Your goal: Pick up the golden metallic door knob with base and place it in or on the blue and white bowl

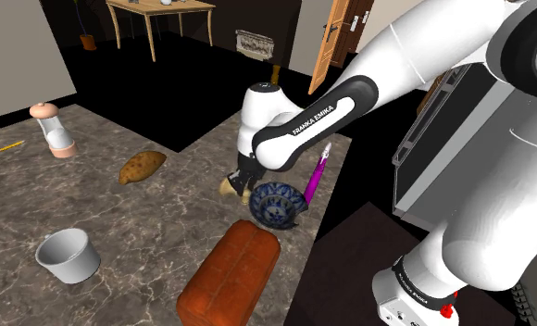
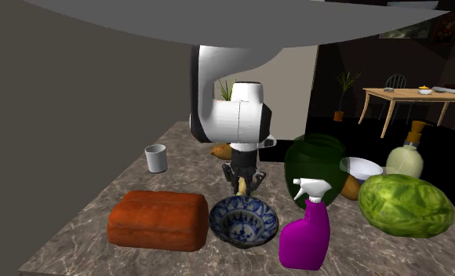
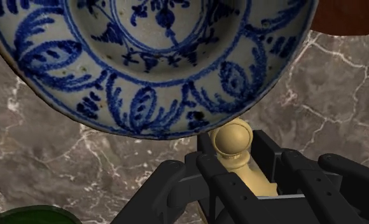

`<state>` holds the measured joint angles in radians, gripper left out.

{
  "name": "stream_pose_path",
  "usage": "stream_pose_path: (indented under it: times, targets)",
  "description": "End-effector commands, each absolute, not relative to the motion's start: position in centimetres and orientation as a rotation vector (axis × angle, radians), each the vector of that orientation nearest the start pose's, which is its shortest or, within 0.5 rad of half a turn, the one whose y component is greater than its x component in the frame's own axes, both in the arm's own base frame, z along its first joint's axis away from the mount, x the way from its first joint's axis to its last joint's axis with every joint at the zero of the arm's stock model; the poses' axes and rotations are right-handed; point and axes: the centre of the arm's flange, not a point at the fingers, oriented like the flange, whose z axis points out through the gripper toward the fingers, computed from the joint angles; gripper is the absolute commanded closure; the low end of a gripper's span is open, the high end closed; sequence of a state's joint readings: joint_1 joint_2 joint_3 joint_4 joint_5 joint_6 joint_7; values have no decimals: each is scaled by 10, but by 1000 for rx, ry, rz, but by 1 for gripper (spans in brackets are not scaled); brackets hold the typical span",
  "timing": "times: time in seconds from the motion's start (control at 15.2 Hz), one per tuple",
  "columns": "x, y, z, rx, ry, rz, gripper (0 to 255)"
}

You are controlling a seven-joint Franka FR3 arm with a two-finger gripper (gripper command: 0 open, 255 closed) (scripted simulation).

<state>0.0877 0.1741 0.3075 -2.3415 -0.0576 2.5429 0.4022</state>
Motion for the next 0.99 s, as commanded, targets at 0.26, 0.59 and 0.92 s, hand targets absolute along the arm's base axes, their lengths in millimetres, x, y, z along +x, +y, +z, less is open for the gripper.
stream_pose_path:
  times: [0.26, 0.59, 0.92]
  targets:
    - [479, 203, 298, -3109, -54, -40, 255]
    - [479, 203, 324, -3109, -54, -40, 255]
    - [479, 203, 350, -3109, -54, -40, 255]
